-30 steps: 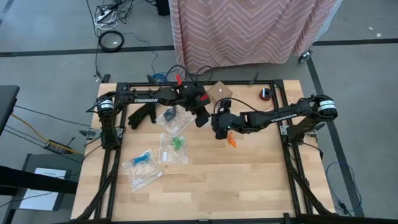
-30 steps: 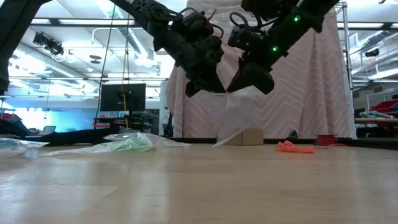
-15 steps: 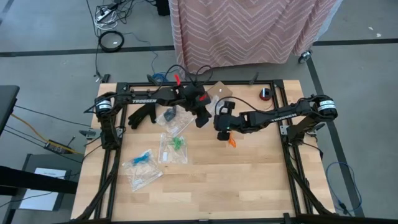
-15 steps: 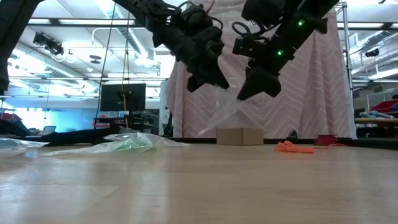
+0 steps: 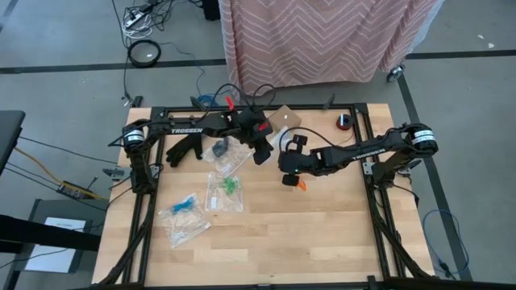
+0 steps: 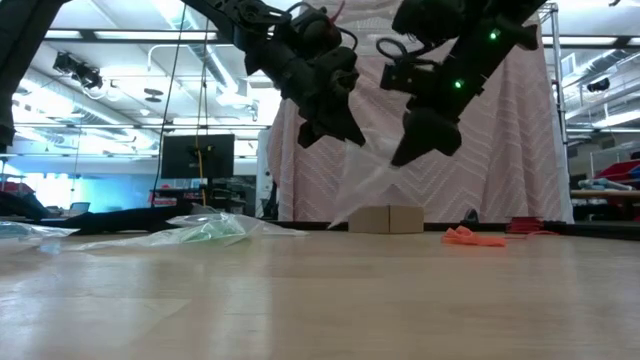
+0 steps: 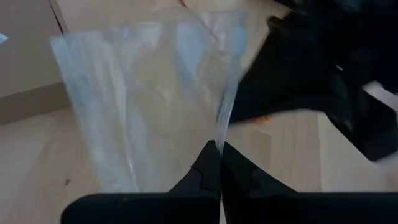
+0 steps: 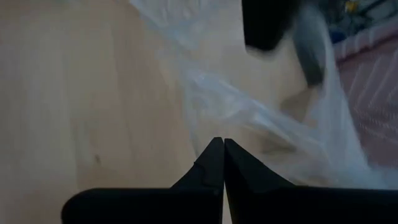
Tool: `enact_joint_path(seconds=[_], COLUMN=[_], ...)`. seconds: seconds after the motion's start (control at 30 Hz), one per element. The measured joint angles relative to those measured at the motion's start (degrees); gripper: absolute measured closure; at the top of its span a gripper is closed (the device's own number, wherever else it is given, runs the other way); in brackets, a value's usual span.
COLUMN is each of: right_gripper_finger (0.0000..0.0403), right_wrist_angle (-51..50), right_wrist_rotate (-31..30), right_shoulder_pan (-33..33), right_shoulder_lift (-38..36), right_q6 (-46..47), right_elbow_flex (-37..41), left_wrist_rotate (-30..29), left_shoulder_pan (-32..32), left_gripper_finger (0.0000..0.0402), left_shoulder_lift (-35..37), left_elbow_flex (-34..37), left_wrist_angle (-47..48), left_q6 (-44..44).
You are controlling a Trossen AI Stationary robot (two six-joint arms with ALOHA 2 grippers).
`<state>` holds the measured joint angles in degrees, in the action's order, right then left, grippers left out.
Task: Sort rubber bands
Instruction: Open the transparent zip bag
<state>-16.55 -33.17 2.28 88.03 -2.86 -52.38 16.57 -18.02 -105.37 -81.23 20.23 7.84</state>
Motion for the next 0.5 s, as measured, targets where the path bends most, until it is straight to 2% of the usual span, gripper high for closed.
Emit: enact_joint_path(seconds=[0.13,0.33,0.5], right_gripper_finger=[0.0403,0.0403,0.0403], right_wrist_angle=[4.57,6.54,8.48], right_wrist_rotate=[0.0,-3.54,-3.75], right_shoulder_pan=[0.73,0.68,1.09], right_shoulder_lift=[0.0,0.0,0.02], right_q6=[-1.73,-1.78,-1.86], right_elbow_flex=[0.0,0.0,-0.74], left_wrist_rotate=[-0.04,-0.09,-1.54], left_shoulder_pan=[0.02,0.19,0.43], left_gripper_finger=[0.0401,0.0401,0.0401], left_shoulder_lift=[0.01,0.05,0.08], left_elbow_flex=[0.0,0.0,0.0], left_wrist_angle=[-0.79,-1.23,-1.77], left_q6=[0.0,0.2,-0.09])
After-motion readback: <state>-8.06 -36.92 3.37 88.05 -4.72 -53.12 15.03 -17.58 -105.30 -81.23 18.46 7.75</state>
